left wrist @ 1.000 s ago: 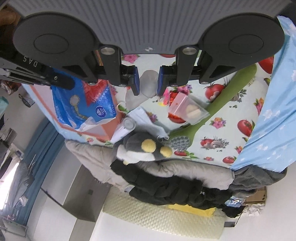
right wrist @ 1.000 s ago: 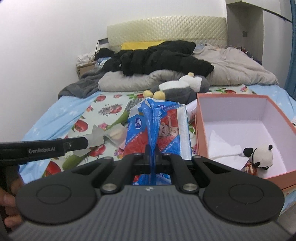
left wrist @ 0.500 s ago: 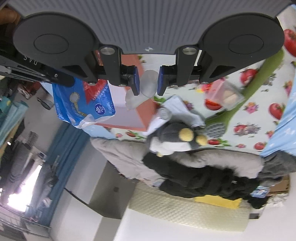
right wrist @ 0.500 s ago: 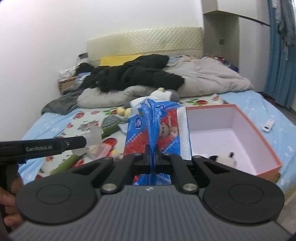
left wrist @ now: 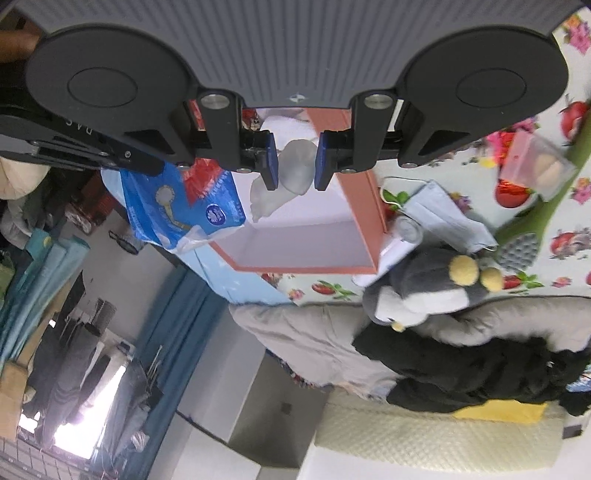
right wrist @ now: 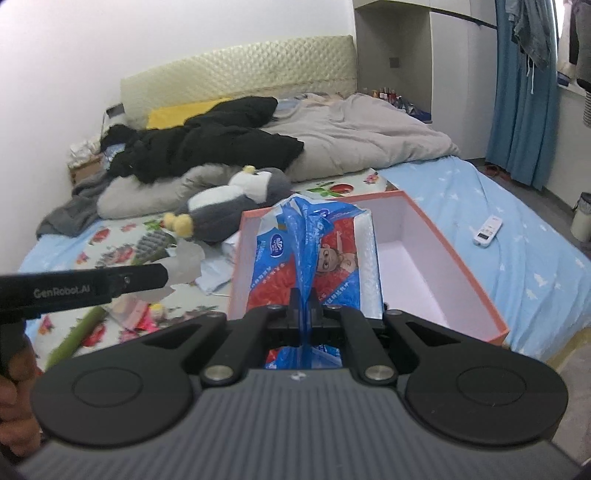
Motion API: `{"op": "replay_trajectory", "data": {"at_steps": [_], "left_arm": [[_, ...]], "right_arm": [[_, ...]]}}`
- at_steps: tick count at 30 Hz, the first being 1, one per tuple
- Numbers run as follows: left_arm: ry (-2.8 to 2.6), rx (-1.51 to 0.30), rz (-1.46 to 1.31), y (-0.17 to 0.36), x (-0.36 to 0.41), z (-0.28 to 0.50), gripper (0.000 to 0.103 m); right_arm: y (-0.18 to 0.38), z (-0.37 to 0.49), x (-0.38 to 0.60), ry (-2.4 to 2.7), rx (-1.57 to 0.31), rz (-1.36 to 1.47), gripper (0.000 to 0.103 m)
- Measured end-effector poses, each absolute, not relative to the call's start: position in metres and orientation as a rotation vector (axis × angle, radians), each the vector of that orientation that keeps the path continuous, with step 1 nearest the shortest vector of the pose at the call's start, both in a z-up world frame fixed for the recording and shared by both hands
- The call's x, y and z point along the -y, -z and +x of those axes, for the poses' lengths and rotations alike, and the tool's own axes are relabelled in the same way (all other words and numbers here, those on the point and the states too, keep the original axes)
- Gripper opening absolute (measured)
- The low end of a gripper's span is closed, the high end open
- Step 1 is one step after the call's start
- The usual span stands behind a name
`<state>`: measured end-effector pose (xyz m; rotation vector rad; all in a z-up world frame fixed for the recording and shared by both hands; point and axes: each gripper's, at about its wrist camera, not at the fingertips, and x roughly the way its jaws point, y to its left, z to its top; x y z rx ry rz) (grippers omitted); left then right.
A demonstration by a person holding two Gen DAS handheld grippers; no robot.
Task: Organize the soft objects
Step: 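Carry the blue packet and plastic bag over the pink box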
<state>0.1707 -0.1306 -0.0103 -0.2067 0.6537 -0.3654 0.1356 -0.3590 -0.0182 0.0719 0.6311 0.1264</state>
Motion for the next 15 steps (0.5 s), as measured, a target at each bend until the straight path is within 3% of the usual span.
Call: {"op": "replay_trajectory", "data": {"at_steps": [15], "left_arm": [[0.389,-0.813,-0.194,0.058,0.185,0.295,0.025]], "right_arm": [[0.052,0.231,0.387,-0.114,-0.731,0.071,0.005]]}}
